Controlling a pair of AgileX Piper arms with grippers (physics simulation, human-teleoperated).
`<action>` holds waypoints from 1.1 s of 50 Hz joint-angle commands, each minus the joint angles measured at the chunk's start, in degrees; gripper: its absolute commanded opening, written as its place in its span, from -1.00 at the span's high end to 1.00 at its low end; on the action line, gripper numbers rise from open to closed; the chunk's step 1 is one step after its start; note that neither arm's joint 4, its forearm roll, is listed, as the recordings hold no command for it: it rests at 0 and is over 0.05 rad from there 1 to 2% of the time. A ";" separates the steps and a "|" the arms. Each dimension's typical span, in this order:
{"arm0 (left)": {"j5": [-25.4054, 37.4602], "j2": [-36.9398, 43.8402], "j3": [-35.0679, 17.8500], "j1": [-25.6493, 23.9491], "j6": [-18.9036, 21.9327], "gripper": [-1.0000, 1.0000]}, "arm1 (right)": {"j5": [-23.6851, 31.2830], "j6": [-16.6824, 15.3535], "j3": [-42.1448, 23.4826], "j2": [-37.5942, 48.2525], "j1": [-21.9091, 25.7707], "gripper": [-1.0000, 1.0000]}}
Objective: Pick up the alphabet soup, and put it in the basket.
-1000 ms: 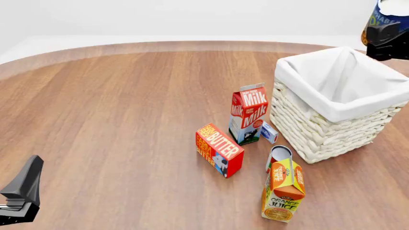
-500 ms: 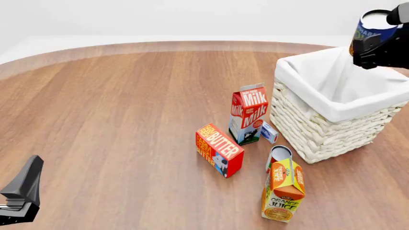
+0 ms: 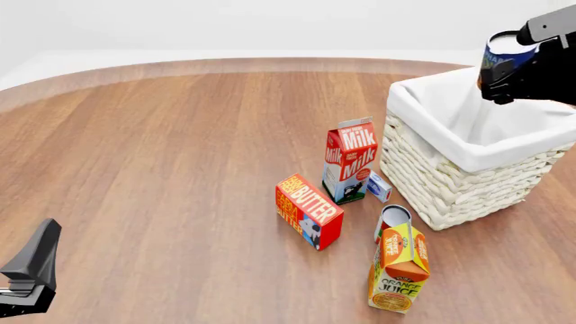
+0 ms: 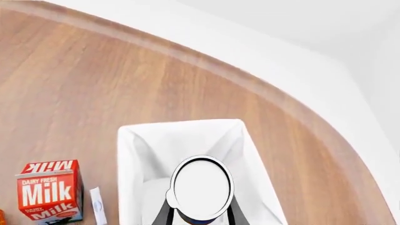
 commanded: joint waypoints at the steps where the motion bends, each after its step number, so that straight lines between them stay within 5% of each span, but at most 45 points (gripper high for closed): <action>1: 0.00 0.00 0.00 0.00 0.00 -1.00 | 0.07 0.31 -1.22 2.33 -0.58 1.00; 55: 0.00 0.00 0.00 0.00 0.00 -1.00 | 0.50 -3.68 -5.75 13.84 -2.90 1.00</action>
